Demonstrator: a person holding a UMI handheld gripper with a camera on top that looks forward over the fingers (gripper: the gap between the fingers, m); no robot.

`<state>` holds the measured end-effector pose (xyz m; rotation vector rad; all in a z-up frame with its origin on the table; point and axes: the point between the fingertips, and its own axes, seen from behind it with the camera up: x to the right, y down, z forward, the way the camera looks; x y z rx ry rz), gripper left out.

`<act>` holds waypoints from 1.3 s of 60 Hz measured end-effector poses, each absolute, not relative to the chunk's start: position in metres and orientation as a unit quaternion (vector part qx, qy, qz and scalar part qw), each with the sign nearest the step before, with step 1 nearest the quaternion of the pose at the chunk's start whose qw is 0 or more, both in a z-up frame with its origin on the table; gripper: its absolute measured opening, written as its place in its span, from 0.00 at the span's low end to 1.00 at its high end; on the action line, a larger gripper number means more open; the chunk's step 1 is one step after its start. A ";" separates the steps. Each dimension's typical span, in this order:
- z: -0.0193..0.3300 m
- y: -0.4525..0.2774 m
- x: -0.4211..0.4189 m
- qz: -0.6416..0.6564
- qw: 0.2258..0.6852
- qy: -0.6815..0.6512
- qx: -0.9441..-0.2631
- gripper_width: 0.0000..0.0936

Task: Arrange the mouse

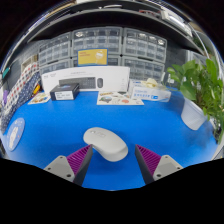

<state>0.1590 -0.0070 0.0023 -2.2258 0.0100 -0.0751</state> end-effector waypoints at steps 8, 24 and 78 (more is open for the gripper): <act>0.001 0.025 0.167 -0.024 0.436 0.017 -0.899 0.92; -0.006 0.070 0.189 -0.012 0.411 0.052 -0.910 0.72; 0.170 0.085 0.081 -0.072 0.469 0.069 -0.878 0.36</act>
